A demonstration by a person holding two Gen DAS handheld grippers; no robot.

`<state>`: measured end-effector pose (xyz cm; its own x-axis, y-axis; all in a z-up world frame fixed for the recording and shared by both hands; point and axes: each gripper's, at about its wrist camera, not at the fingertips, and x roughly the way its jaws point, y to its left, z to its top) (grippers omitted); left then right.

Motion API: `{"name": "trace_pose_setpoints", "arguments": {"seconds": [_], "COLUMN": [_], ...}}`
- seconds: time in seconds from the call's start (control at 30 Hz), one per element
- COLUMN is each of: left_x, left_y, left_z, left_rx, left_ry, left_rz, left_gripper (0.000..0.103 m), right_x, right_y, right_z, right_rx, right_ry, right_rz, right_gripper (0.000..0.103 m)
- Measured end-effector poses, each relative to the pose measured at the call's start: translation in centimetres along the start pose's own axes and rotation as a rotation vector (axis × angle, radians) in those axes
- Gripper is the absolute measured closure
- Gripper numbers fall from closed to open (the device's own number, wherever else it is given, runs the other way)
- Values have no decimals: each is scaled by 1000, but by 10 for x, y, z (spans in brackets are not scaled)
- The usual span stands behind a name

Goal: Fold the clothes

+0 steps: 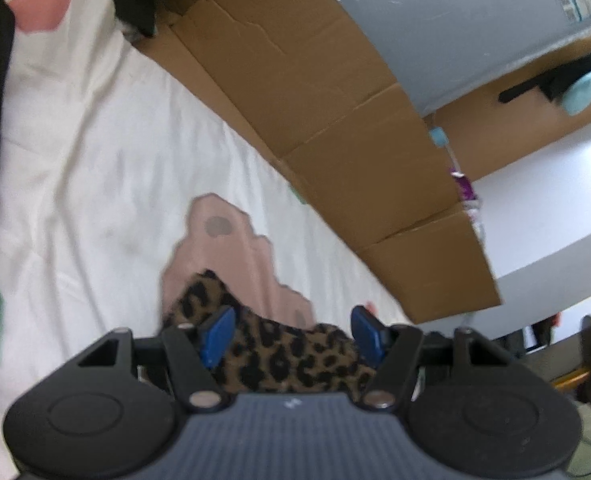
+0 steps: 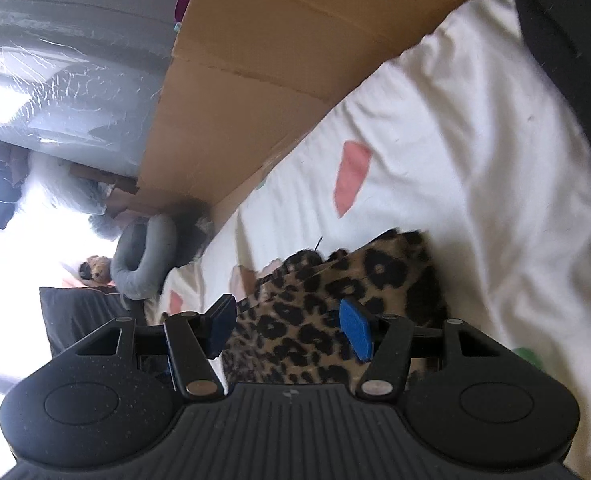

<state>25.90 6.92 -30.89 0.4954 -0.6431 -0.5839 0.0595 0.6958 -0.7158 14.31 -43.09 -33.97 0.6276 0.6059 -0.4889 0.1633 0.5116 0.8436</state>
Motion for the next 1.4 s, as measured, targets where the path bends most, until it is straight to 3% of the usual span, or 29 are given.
{"name": "trace_pose_setpoints", "arguments": {"seconds": [0.3,0.5,0.67,0.83,1.13,1.2,1.3,1.37,1.4], "left_x": [12,28,40,47,41,42,43,44,46], "left_y": [10,9,8,8,6,6,6,5,5], "left_z": [7,4,1,0,5,6,7,8,8], "left_rx": [141,240,283,298,308,309,315,331,338], "left_ry": [48,106,127,134,95,101,99,92,93], "left_rz": [179,239,269,305,296,295,296,300,300], "left_gripper": [37,41,52,88,97,97,88,83,81], "right_x": [-10,-6,3,11,4,3,5,6,6], "right_y": [-12,-14,-7,-1,3,4,5,3,3], "right_z": [4,4,4,5,7,7,5,5,4], "right_rx": [-87,-153,-222,-290,-313,-316,-308,-302,-306], "right_ry": [-34,-37,-25,-14,-42,-37,-26,-20,-23], "right_rz": [-155,-244,-300,-356,-353,-342,-358,-372,-378], "right_gripper": [40,42,64,101,103,103,100,86,74]}}
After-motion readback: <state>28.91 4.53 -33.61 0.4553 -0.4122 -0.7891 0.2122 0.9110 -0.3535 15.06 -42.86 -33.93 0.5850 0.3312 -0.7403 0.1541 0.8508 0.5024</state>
